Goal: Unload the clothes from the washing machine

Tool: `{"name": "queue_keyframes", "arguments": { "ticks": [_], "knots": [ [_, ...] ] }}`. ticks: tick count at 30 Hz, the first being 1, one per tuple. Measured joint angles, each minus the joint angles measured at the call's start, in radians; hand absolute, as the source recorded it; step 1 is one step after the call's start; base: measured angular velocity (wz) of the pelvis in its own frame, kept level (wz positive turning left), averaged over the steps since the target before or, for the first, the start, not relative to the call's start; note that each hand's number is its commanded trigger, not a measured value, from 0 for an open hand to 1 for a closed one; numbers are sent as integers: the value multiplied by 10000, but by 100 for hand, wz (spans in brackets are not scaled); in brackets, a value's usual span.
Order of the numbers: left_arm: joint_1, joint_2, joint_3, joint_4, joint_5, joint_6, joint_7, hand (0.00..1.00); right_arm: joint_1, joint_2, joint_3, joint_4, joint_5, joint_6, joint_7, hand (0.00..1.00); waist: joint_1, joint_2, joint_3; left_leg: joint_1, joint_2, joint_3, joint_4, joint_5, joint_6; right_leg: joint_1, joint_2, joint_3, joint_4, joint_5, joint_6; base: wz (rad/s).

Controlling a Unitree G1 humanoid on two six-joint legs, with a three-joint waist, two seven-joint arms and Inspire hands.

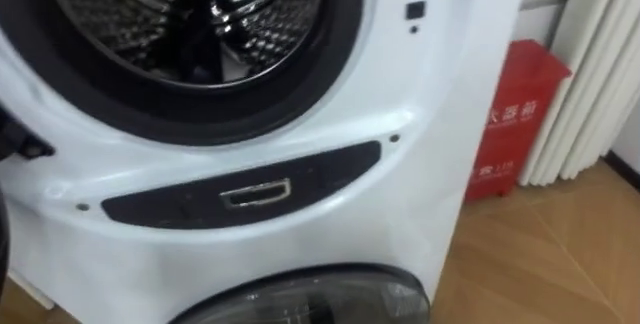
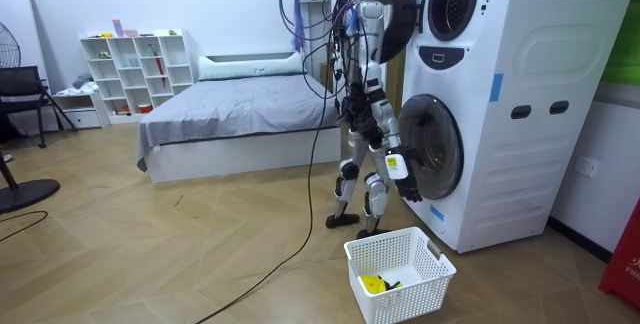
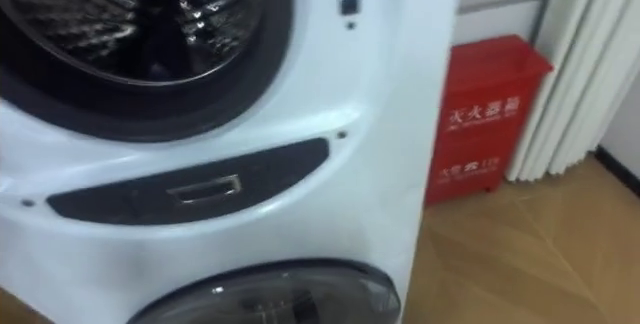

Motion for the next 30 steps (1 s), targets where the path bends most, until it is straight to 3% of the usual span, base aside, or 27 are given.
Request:
{"name": "queue_keyframes", "arguments": {
  "ticks": [6,10,16,20,22,24,27,30],
  "knots": [
    [289,-22,837,-2,600,-166,-1,0,-4,158,407,-142,-212,2,276,0,275,-68,26,277,0,-257,-130,-46,46,284,-17,-120,12,-198,-19,14],
    [374,-1,844,13,904,-191,0,0,93,227,969,-128,-911,17,512,0,256,-141,86,443,-26,-582,-112,-132,135,481,-138,-356,175,-439,68,23],
    [394,22,855,8,938,-178,13,0,405,310,1393,124,-1839,237,868,0,505,-212,177,614,31,-760,-205,-191,229,819,-133,-530,-164,-413,178,10],
    [344,20,938,1,945,-156,20,0,420,307,1606,444,-2001,322,1120,0,524,-190,195,682,91,-771,-195,-219,238,934,-129,-649,-181,-431,179,5],
    [272,23,964,-3,940,-159,21,0,419,317,1766,500,-2083,325,1377,0,529,-284,196,652,107,-734,2,-248,196,985,-149,-807,-130,-543,158,9],
    [212,26,1038,1,1027,-162,21,0,391,361,1768,507,-2242,331,1538,0,599,-386,177,370,128,-720,768,-428,39,952,-155,-877,52,-679,83,3],
    [111,-17,1171,-229,1167,-177,19,0,338,365,1750,428,-3212,335,1601,0,873,-473,116,-562,314,-506,3097,-653,-337,893,-121,-802,216,-813,-79,-15],
    [-15,-2,1233,-438,1191,-172,-40,0,120,336,1722,313,-3791,306,1587,0,944,-387,86,-1397,590,-781,4935,-697,-406,895,116,-828,192,-812,-329,-9]
  ]
}}
